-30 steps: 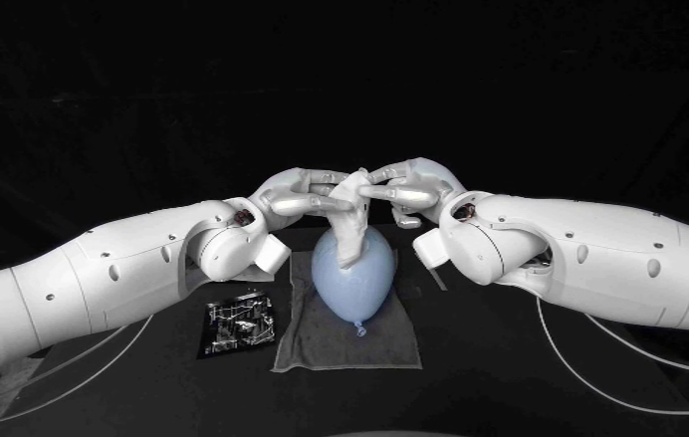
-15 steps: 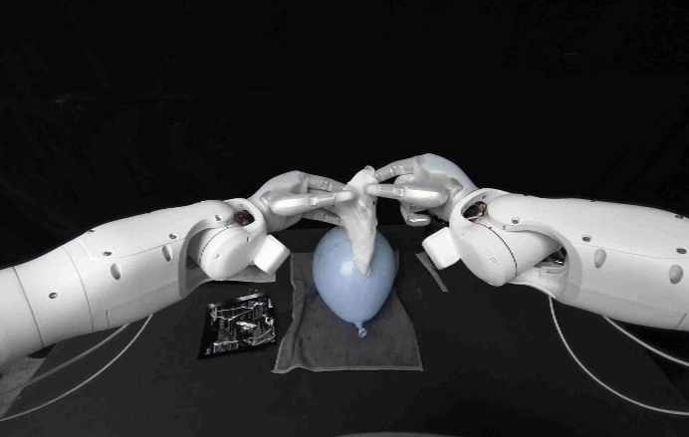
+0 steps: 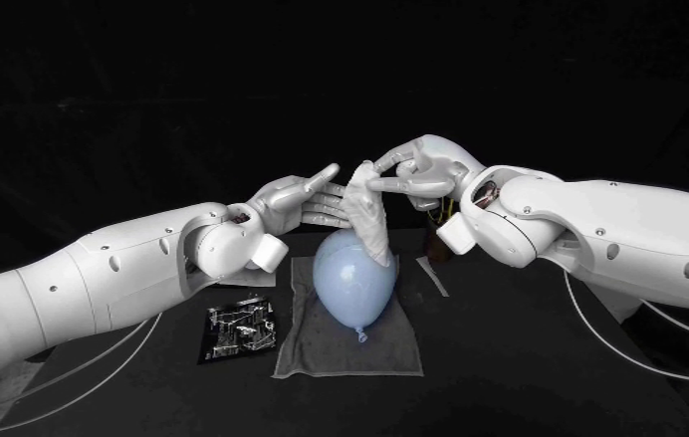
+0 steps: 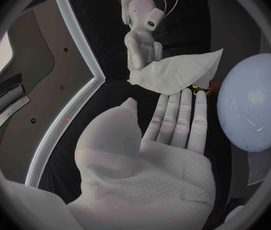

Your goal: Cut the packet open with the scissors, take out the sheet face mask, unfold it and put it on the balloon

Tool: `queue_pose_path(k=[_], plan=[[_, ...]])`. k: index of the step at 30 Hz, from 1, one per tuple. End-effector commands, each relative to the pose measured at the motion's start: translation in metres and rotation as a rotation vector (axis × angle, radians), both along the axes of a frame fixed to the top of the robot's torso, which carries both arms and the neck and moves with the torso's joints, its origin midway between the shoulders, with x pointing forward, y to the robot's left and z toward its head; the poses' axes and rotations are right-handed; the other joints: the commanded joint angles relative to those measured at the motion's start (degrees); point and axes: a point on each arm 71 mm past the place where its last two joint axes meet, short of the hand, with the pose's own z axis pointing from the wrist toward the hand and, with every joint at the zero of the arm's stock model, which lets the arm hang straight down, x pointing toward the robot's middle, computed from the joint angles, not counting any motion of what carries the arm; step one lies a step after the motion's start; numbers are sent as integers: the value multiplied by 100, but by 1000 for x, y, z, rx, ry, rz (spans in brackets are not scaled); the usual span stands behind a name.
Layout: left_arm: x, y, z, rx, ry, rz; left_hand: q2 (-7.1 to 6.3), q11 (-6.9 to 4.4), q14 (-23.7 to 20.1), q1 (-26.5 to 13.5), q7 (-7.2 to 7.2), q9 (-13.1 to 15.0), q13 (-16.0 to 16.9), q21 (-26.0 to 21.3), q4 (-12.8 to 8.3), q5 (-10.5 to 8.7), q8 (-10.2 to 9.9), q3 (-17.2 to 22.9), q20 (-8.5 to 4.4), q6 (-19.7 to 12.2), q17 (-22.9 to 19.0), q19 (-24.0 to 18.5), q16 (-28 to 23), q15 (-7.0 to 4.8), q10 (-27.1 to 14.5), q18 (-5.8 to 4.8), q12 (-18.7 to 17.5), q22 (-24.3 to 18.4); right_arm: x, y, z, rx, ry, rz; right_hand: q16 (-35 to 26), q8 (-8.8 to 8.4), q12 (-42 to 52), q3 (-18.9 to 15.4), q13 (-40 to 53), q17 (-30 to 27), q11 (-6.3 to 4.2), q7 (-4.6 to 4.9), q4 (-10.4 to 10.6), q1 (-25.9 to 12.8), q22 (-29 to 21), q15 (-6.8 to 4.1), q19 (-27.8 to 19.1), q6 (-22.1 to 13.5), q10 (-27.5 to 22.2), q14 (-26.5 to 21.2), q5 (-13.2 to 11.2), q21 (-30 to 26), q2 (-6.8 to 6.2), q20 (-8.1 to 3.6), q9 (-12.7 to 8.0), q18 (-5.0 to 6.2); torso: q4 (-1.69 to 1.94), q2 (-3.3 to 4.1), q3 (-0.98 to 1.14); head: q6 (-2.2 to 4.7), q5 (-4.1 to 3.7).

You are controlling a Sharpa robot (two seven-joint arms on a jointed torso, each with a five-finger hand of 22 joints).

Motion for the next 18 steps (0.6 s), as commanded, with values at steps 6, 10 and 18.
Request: queue_pose_path(k=[6, 10, 18], plan=[[-4, -9, 3, -147, 93, -59, 465, -83, 98, -270, 20, 32, 79, -114, 11, -59, 162, -313, 2, 438, 12, -120, -171, -31, 625, -26, -260, 1, 5, 3, 13, -285, -299, 86, 23, 55, 63, 53, 829, 1505, -25, 13, -43, -53, 1077, -25, 153, 17, 200, 620, 28, 101, -14, -21, 304, -128, 1, 5, -1, 68, 29], [-2, -8, 3, -153, 99, -31, 627, 8, 77, -286, 95, 7, 41, -127, 5, -52, 67, -434, 2, 363, 35, -118, -212, 23, 326, -29, -542, 4, 5, 6, 19, -385, -433, 116, 23, 68, 69, 62, 835, 1505, -27, 10, -57, -72, 1094, -23, 169, 22, 205, 620, 28, 152, -32, -21, 314, -139, 9, 8, 9, 86, 47], [-1, -13, 2, -149, 115, -34, 719, 49, -44, -279, 133, -5, 30, -154, 7, -50, 12, -532, 4, 324, 31, -159, -262, 69, 227, -54, -651, 0, 2, 12, 25, -483, -583, 155, 23, 85, 97, 69, 856, 1505, -29, 4, -67, -100, 1106, -22, 180, 33, 221, 620, 28, 185, -55, -20, 325, -146, 2, 9, 5, 100, 52]])
